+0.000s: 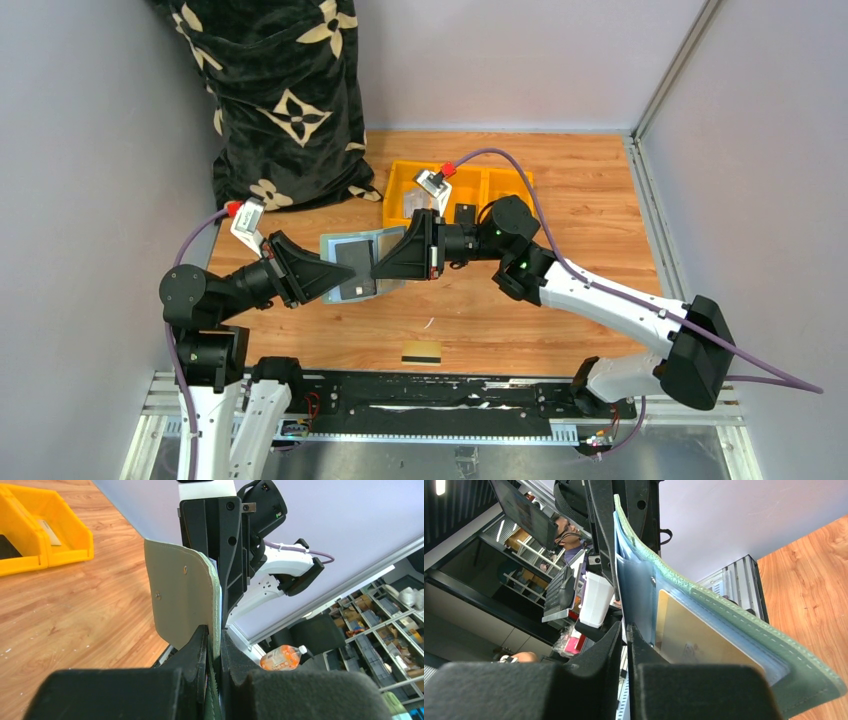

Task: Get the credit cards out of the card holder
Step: Remove the credit card from the card holder.

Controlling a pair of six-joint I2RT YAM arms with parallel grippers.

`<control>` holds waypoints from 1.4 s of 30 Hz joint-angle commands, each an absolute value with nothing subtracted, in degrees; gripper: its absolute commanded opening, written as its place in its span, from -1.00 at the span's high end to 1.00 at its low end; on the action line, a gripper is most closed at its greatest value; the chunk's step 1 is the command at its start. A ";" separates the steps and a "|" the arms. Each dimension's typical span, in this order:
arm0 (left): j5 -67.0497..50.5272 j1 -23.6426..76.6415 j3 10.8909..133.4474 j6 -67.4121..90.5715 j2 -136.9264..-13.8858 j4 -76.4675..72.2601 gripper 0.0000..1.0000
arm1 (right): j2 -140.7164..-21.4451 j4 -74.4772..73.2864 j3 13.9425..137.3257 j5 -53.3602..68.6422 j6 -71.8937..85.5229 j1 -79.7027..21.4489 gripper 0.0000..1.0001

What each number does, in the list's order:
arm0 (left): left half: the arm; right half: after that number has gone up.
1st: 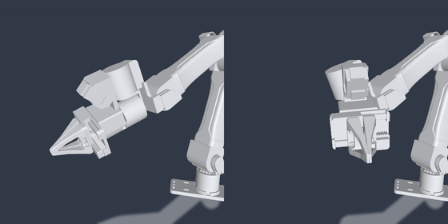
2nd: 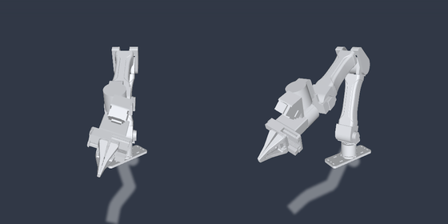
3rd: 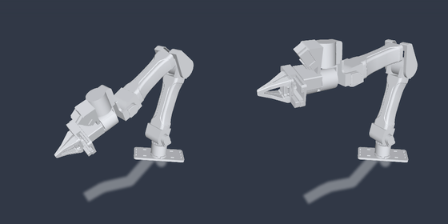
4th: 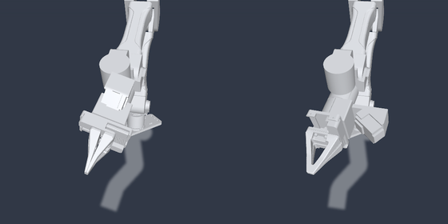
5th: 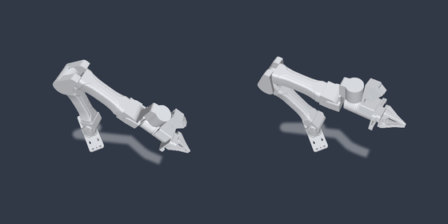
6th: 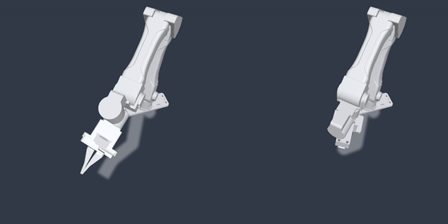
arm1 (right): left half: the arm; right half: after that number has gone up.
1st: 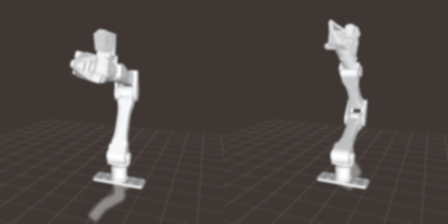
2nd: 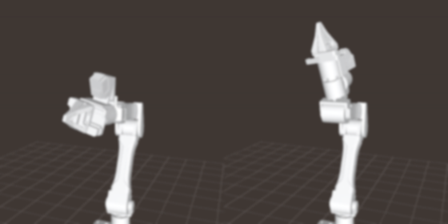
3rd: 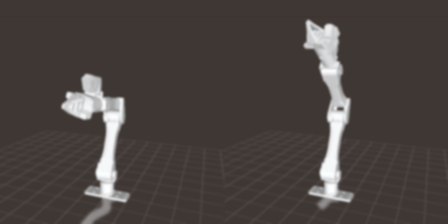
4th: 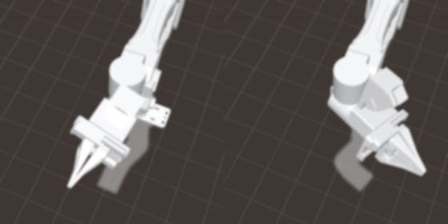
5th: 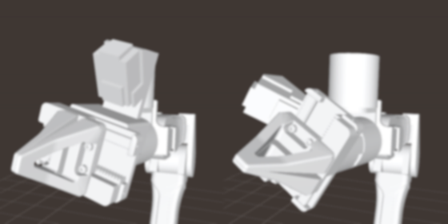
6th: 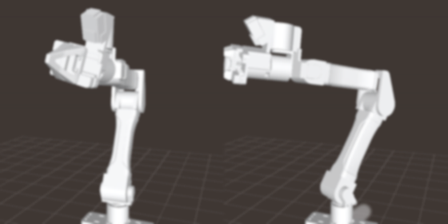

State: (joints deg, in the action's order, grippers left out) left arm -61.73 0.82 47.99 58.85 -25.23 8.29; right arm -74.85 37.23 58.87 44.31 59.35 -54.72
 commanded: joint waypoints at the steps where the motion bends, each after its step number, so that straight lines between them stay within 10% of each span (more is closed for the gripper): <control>1: -61.48 0.70 49.50 57.81 -24.89 8.68 1.00 | -73.80 39.36 59.00 44.47 59.17 -54.76 0.86; 35: -61.13 0.70 52.67 60.51 -25.24 7.03 1.00 | -71.54 40.52 55.33 41.22 59.66 -53.79 1.00; 42: -61.44 0.70 52.32 60.54 -25.14 6.68 1.00 | -73.20 42.34 56.61 42.07 61.77 -53.92 0.43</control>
State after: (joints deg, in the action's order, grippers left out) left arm -61.08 0.86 50.76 59.31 -26.02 9.32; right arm -72.75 39.64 56.31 41.89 60.60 -54.35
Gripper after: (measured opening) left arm 0.107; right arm 0.205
